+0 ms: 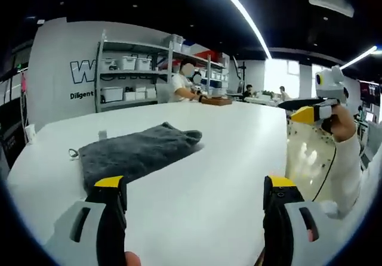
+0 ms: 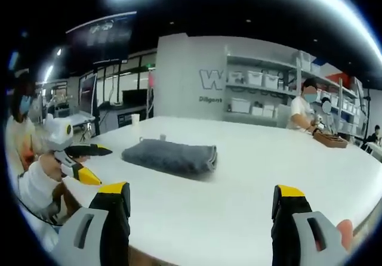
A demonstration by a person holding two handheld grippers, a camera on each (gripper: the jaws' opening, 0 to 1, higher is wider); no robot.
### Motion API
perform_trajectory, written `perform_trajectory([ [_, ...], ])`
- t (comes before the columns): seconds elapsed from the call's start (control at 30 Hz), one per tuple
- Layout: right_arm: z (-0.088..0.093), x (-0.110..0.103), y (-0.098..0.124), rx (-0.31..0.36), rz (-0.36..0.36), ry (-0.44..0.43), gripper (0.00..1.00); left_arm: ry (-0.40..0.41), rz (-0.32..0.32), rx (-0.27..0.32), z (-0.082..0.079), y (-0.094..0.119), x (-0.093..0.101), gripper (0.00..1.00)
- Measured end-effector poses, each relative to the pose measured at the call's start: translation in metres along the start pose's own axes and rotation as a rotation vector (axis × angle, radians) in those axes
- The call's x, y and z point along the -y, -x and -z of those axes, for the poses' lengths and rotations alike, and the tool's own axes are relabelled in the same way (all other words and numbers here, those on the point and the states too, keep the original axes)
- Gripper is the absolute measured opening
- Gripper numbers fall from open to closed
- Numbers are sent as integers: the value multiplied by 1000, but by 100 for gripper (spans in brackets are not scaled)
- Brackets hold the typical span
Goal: Open the folded towel by lifting each exposed corner and separating the folded layers until the towel lies flat within the target outline without major curled edges
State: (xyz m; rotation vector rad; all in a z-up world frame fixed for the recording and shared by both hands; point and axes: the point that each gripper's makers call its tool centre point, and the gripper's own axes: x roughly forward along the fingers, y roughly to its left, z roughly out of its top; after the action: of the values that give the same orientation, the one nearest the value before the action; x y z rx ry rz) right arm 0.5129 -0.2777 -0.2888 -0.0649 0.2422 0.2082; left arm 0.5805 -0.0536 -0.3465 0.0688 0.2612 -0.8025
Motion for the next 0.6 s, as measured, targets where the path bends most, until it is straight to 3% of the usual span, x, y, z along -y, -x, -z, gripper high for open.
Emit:
perform_trajectory([
  [0.2, 3, 5, 1, -10, 4, -22, 99, -67, -12, 12, -9, -21, -3, 91],
  [0.37, 3, 10, 6, -6, 13, -37, 99, -53, 36, 46, -22, -44, 4, 91],
  [0.6, 4, 14, 8, -5, 23, -50, 99, -123, 42, 41, -31, -81, 5, 93],
])
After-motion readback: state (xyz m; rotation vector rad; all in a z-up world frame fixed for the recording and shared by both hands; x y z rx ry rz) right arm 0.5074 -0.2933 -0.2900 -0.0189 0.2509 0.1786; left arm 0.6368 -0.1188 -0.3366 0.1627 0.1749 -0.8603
